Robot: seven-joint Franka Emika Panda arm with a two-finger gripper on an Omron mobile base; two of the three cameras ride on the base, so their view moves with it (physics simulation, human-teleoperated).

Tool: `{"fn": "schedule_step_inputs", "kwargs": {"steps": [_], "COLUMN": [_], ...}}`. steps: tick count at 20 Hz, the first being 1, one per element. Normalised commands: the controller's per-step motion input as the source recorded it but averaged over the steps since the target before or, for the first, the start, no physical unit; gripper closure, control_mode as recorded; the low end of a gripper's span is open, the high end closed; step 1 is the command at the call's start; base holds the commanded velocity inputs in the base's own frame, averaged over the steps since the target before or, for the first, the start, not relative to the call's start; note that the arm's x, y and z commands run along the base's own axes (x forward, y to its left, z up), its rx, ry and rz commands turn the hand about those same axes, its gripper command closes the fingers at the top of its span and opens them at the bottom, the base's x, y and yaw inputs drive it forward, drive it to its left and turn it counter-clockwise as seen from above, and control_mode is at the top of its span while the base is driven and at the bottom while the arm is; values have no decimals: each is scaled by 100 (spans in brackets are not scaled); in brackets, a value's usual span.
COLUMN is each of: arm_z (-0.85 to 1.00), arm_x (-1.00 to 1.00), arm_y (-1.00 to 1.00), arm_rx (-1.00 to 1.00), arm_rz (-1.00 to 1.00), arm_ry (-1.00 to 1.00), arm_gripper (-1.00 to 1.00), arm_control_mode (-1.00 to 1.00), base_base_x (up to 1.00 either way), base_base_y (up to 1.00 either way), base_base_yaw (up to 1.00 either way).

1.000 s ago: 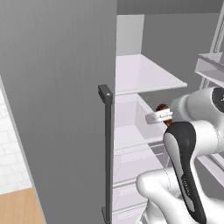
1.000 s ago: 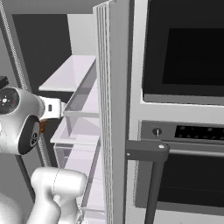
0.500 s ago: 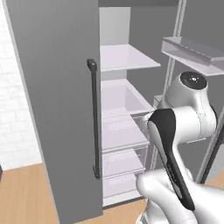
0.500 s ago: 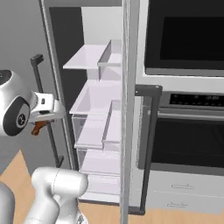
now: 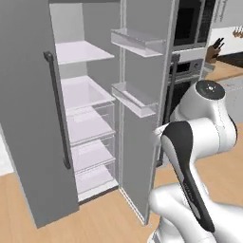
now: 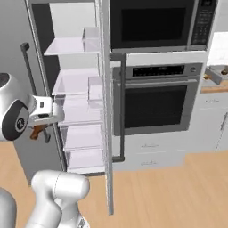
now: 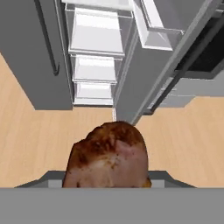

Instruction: Place one mushroom and one chicken drumstick in each tupperware on the nearby counter, to pack two identical lunches.

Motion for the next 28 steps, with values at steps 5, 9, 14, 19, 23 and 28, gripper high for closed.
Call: {"fn": "schedule_step_inputs", "kwargs": {"steps": [5, 9, 14, 19, 23, 28], "arm_z": [0, 0, 0, 0, 0, 0], "arm_x": [0, 0, 0, 0, 0, 0], "arm_y": [0, 0, 0, 0, 0, 0], "arm_rx": [0, 0, 0, 0, 0, 0], "arm_rz": [0, 0, 0, 0, 0, 0], "arm_ry": [0, 0, 0, 0, 0, 0], "arm_gripper": [100, 100, 100, 100, 100, 100], "arm_control_mode": [100, 100, 100, 100, 100, 100], "base_base_x": [1, 78, 100, 100, 100, 100], "base_base_y": [-74, -99, -67, -20, 0, 0], "base_base_yaw": [-88, -49, -2, 0, 0, 0]}}
